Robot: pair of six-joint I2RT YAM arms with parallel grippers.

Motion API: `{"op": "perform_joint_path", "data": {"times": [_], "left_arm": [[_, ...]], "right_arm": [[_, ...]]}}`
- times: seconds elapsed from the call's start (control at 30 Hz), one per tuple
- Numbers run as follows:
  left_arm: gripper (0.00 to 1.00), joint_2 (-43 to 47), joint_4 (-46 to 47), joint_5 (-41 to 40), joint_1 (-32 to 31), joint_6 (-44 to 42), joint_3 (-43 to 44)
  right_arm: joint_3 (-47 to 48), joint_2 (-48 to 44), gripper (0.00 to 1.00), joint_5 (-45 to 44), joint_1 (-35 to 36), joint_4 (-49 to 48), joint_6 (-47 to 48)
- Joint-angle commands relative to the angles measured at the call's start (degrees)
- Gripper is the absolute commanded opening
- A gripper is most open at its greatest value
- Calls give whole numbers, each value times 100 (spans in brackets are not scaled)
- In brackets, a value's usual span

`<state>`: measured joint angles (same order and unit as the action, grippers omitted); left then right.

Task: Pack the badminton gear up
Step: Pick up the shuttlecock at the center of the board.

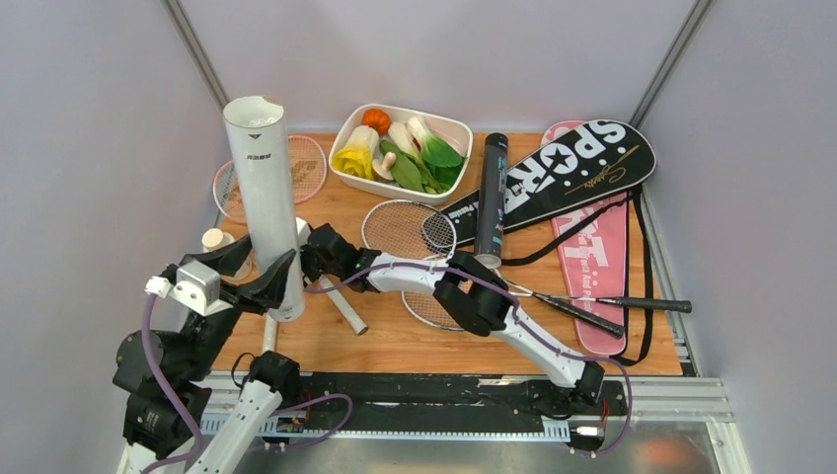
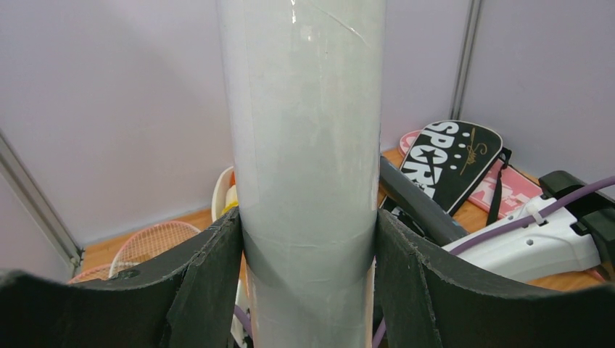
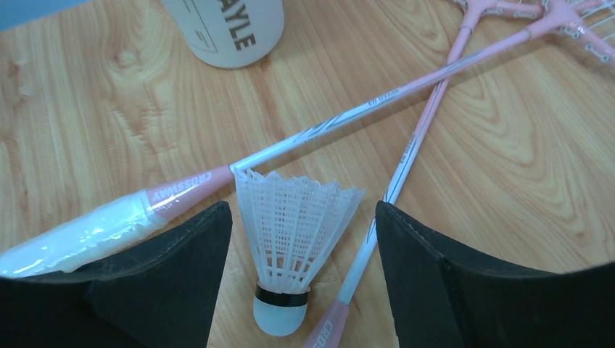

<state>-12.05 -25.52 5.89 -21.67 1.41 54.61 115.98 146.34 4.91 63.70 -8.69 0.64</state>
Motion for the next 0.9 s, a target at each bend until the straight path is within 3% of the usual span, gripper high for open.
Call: {"op": "perform_joint_path", "data": {"times": [0.0,0.23,0.33,0.7,0.87], "left_arm": [[0,70,524,8,0,80,319],[0,77,580,46,3,161,574],[0,77,523,8,0,119,634],[0,-19,-186,-224,4,-336,685],[0,60,-151,105,4,-187,324]], "right_arm": [[270,144,74,-161,47,39,147],[212,-23,49,83,46,-109,60],[-191,-366,43,232,50,-535,-23],[-1751,-2144,41,300,-108,-1576,-883],[-2879,-3483,42,-448,-343,-1823,-855]]}}
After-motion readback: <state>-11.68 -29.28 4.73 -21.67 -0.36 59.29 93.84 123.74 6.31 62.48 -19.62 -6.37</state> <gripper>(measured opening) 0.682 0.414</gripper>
